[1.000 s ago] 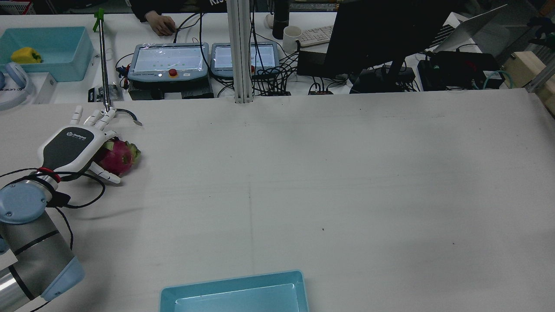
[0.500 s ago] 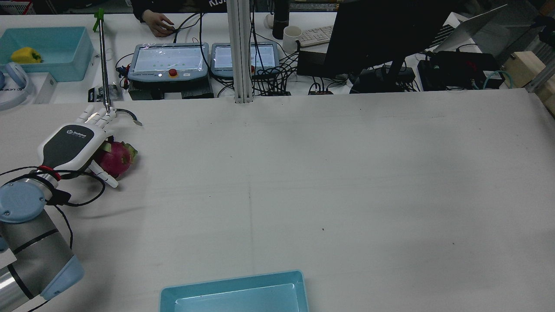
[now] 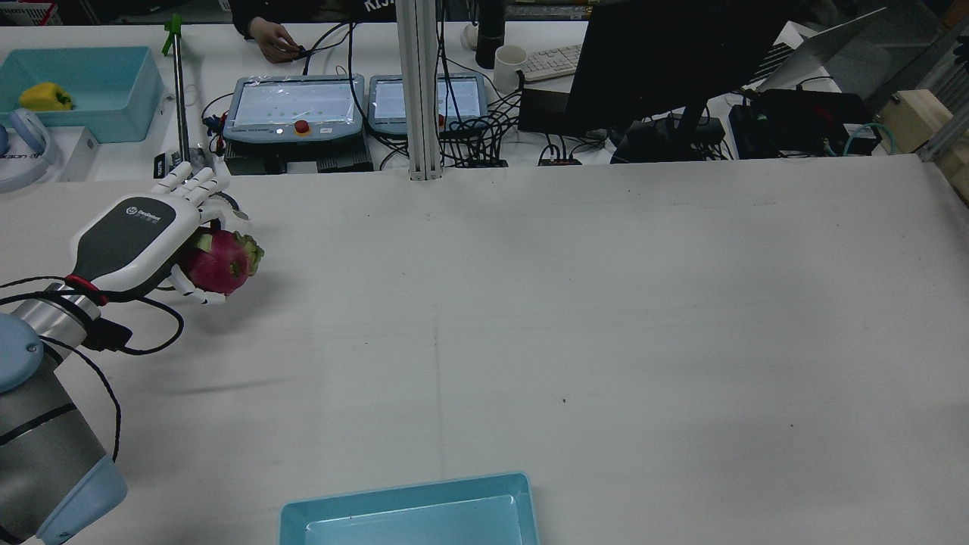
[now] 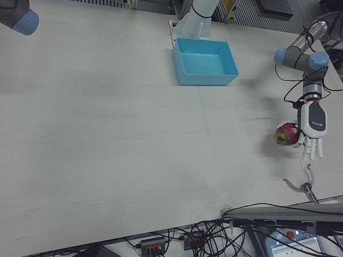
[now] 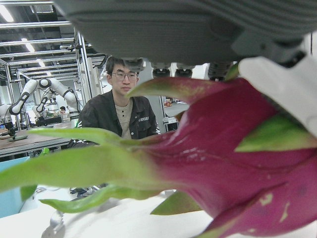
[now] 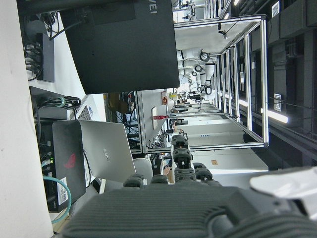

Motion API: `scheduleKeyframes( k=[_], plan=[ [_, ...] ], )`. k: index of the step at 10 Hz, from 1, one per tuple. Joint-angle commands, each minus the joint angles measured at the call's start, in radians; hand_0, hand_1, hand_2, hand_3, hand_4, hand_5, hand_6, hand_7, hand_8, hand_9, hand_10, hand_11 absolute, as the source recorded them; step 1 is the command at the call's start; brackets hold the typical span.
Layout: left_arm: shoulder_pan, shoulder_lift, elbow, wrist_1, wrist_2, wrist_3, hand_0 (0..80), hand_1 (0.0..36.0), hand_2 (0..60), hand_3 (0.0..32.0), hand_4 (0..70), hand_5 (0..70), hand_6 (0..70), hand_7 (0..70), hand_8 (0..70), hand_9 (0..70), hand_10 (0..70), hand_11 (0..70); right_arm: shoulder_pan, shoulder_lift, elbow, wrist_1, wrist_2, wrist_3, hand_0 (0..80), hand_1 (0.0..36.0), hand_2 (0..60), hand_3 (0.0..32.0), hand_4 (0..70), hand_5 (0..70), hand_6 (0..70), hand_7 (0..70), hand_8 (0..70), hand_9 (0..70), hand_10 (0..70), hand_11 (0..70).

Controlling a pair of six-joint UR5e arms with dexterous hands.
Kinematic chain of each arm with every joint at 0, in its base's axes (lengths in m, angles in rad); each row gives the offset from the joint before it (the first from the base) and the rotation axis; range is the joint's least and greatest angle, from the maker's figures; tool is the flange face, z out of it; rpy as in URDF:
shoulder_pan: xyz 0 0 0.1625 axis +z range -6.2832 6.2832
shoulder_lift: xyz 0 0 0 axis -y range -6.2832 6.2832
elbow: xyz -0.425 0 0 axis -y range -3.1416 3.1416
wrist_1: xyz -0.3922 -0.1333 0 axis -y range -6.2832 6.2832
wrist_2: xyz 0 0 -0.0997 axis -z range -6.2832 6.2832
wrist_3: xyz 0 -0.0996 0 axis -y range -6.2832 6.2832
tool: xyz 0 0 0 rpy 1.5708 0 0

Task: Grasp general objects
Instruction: 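Lift the dragon fruit off the table with the left hand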

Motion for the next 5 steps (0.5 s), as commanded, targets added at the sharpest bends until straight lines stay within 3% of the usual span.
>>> scheduleKeyframes(
  k=[1,2,3,5],
  plan=[
    [-0.008,0.051,-0.161,-0.004,0.236,-0.155,40.7,19.3,60.0,0.0,24.1,70.0,9.3,15.7,15.4,4.3,3.4,5.2,0.0,0.0,0.0,0.0,-0.001,-0.001,0.0,0.0,0.0,0.0,0.0,0.0,0.0,0.0,0.0,0.0,0.0,0.0],
    [-0.01,0.046,-0.195,0.028,0.285,-0.201,37.9,15.2,58.7,0.0,22.5,70.0,10.2,16.5,16.5,5.9,4.3,6.4,0.0,0.0,0.0,0.0,-0.001,-0.001,0.0,0.0,0.0,0.0,0.0,0.0,0.0,0.0,0.0,0.0,0.0,0.0],
    [-0.01,0.039,-0.235,0.07,0.363,-0.259,37.5,13.1,52.8,0.0,22.1,70.0,10.9,16.9,18.1,8.1,5.0,7.3,0.0,0.0,0.0,0.0,-0.001,-0.001,0.0,0.0,0.0,0.0,0.0,0.0,0.0,0.0,0.0,0.0,0.0,0.0],
    [-0.01,0.038,-0.328,0.11,0.486,-0.327,38.7,12.4,49.2,0.0,24.5,70.0,10.7,15.1,17.0,6.2,7.1,10.3,0.0,0.0,0.0,0.0,0.0,-0.001,0.0,0.0,0.0,0.0,0.0,0.0,0.0,0.0,0.0,0.0,0.0,0.0]
  ],
)
